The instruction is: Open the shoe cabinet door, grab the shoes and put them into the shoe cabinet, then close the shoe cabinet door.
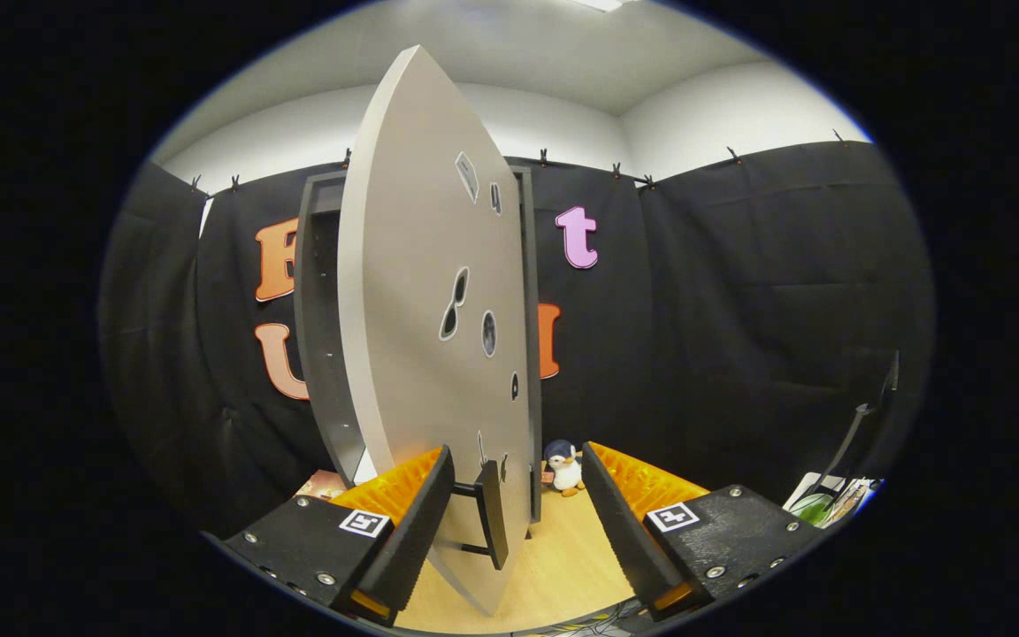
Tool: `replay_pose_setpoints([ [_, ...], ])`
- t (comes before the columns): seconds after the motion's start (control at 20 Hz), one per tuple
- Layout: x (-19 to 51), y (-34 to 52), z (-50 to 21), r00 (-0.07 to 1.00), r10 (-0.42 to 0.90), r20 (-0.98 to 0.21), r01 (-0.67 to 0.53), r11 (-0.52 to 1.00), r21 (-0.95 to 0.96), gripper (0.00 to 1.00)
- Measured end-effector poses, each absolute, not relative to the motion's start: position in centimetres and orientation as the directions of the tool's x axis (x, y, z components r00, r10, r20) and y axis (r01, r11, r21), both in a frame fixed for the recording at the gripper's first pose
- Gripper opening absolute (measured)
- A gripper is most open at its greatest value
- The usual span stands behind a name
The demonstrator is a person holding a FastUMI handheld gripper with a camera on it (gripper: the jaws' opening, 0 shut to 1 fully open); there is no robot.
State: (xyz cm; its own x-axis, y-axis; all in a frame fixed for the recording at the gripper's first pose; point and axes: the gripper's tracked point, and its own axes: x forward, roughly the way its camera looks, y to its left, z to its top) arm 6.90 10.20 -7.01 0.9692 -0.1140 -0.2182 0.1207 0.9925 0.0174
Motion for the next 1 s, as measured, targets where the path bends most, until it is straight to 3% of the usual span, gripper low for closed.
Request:
replay_pose_setpoints([
  [0.45, 12.6, 20.3, -8.2, 0.975, 0.033, -0.218, -0.029, 0.999, 0.023, 0.92],
  [1.0, 20.5, 26.1, -9.3, 0.974, 0.110, -0.198, -0.097, 0.993, 0.071, 0.92],
])
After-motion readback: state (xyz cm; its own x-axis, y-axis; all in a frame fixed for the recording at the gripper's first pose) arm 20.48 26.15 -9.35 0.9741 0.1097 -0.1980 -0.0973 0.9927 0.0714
